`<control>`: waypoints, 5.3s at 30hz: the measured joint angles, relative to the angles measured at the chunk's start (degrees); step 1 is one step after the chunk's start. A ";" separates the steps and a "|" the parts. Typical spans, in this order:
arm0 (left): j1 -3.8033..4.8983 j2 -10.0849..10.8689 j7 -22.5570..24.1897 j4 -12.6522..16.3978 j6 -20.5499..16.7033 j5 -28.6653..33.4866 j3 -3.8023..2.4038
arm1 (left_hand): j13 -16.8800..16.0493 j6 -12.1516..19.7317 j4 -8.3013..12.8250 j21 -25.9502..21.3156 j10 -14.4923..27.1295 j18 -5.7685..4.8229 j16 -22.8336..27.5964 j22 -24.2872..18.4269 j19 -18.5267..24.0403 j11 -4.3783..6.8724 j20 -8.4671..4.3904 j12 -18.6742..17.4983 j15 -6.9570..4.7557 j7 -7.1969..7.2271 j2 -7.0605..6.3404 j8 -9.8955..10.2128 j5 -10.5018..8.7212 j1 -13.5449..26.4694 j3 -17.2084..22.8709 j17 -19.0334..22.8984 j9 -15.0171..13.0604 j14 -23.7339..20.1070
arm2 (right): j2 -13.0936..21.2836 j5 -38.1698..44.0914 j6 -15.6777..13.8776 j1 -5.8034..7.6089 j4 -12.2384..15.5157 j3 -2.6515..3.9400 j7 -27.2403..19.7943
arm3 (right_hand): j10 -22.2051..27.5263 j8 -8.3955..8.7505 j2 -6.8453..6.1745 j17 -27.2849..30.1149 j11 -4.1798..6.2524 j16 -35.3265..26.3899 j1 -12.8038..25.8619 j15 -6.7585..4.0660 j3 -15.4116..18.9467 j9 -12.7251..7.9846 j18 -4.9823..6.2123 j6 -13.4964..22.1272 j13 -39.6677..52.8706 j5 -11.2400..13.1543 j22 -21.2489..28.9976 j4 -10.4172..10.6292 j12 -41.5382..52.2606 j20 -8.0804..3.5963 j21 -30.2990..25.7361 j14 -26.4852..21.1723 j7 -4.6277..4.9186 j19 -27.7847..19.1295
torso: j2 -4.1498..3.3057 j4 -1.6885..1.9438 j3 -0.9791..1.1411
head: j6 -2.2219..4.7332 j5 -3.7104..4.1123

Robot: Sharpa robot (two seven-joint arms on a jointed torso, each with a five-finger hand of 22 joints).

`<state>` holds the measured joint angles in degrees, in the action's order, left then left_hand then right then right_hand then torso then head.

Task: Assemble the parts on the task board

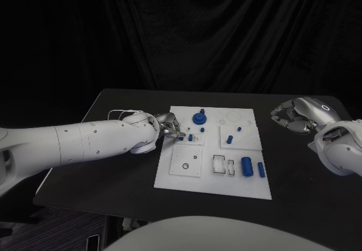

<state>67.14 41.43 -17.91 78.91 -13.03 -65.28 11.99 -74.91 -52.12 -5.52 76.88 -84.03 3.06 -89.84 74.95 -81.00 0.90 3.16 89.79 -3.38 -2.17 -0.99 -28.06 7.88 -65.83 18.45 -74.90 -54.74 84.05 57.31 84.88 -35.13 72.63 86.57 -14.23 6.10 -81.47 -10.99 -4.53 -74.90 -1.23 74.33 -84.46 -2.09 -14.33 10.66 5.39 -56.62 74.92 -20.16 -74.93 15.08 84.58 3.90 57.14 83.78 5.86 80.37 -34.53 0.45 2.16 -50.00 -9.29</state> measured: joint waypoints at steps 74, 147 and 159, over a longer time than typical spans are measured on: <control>0.00 -8.27 36.93 -14.01 -16.54 -25.04 0.02 | 52.41 6.96 -3.25 -8.01 42.75 2.68 14.02 -0.04 2.52 -4.09 1.15 -70.23 1.36 2.10 -7.04 24.24 1.00 -21.68 -0.11 8.35 28.63 -3.76 | 0.79 0.00 -0.52 -0.03 0.93 0.00 -0.25 | 0.21 0.00 0.00 0.00 -0.21 0.00 0.00 0.00 0.00 0.00 0.00 0.00 -0.02 0.00 -0.01 0.00 0.00 0.00 0.01 0.00 0.00 0.00 | -0.46 -0.49 0.02 | 0.00 2.54; 0.42 -15.72 29.14 -21.76 -4.85 -30.13 -0.25 | 53.18 -2.25 -0.86 -8.35 32.89 2.67 13.76 -0.02 0.79 -2.61 0.81 -66.33 0.79 -0.59 -5.70 22.08 3.00 -21.03 0.87 9.21 28.98 -3.28 | -0.59 0.00 -0.54 -0.03 0.32 0.00 -0.35 | 0.21 0.00 0.00 0.00 -0.21 0.00 0.00 0.00 0.00 0.00 0.00 0.00 0.00 0.00 0.03 0.00 0.00 0.00 -0.34 0.00 0.00 0.00 | -0.96 -1.14 0.20 | 0.00 2.72; 0.32 -15.91 29.36 -21.83 -4.20 -30.14 -0.24 | 54.91 -3.87 -0.46 -9.03 29.81 2.67 13.76 -0.02 1.23 -1.45 0.00 -68.57 0.09 -0.93 -5.42 21.97 3.00 -20.74 1.27 8.99 28.72 -2.97 | -0.72 0.00 -0.54 -0.03 0.25 -0.01 -0.36 | 0.21 0.00 0.00 0.00 -0.21 0.00 0.00 0.00 0.00 0.00 0.00 0.00 0.00 0.00 -0.01 0.00 0.00 0.00 -0.34 0.00 0.00 0.00 | -0.95 -1.13 0.24 | 0.00 2.77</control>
<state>67.47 25.52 11.44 57.08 -17.23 -95.42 11.75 -19.99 -55.99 -5.99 67.85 -54.23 5.73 -76.09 74.93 -79.77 -0.55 3.15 21.22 -3.29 -3.10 -6.41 -6.08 10.88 -86.57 19.72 -65.92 -26.01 81.08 56.59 84.88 -35.67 72.60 86.81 -14.25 5.74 -81.26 -10.98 -4.53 -74.90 -1.44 74.33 -84.46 -2.09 -14.32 10.66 5.40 -56.62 74.92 -20.15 -74.95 15.09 84.59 3.90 56.80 83.78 5.86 80.37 -35.48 -0.68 2.40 -50.00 -6.51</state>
